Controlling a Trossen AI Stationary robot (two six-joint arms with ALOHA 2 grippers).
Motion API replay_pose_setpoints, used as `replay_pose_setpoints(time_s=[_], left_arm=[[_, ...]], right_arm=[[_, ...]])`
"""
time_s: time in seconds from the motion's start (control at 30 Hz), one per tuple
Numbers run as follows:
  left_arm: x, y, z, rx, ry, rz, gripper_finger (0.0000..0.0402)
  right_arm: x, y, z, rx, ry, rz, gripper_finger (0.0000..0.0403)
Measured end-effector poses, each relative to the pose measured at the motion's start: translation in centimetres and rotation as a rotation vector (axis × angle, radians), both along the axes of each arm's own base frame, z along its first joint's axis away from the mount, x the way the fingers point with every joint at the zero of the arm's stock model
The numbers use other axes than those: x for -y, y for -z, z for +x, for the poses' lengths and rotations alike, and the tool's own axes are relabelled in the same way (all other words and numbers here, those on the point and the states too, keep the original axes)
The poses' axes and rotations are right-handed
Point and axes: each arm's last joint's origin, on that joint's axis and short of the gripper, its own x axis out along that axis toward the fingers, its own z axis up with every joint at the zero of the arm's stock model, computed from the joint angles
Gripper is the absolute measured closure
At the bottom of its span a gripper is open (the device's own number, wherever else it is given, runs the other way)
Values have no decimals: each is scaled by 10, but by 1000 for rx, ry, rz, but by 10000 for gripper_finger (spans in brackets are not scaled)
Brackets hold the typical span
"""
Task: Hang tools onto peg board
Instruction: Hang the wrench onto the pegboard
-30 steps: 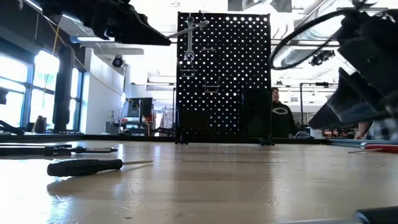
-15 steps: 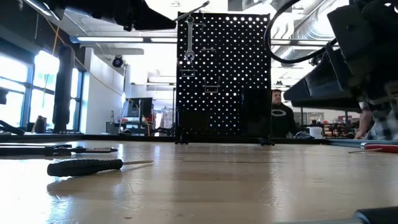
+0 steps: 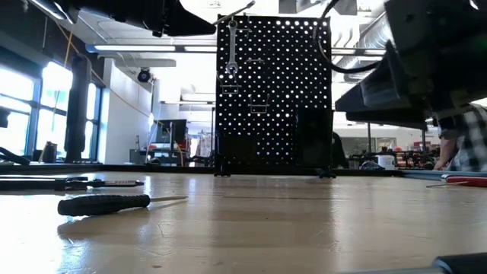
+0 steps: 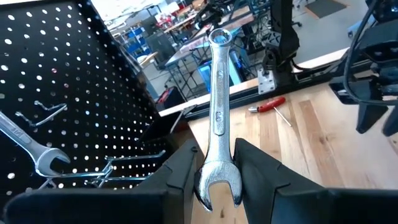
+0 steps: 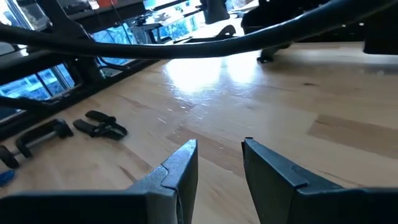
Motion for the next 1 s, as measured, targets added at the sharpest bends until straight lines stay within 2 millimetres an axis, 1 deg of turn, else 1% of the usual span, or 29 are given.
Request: replay_pose_setpoints(time_s=[0.17,0.33,0.4,0.5,0.6,0.73,0.9,1.0], left_arm=[[-3,1,3,13,-19,-13,322],[-5,7,8,1,-35,-14,322],[-5,8,9,6,-46,-7,322],[-5,7,10,9,-53,2,322],[-6,7,10,10,-57,6,322],[-7,7,10,7,-61,11,322],[-7,6,9,16,-69,11,322],[-7,4,10,39,-76,9,322]], right_arm=[[5,-8,23,-54,-52,-29,279],[18,-21,51,-125,-167,-98,279],[24,-25,58,-140,-196,-131,279],[33,-28,63,-169,-216,-153,279],[43,-28,61,-175,-227,-137,279],[57,-25,49,-156,-232,-135,279],[74,-29,28,5,-298,-130,279],[86,-31,16,133,-351,-138,279]])
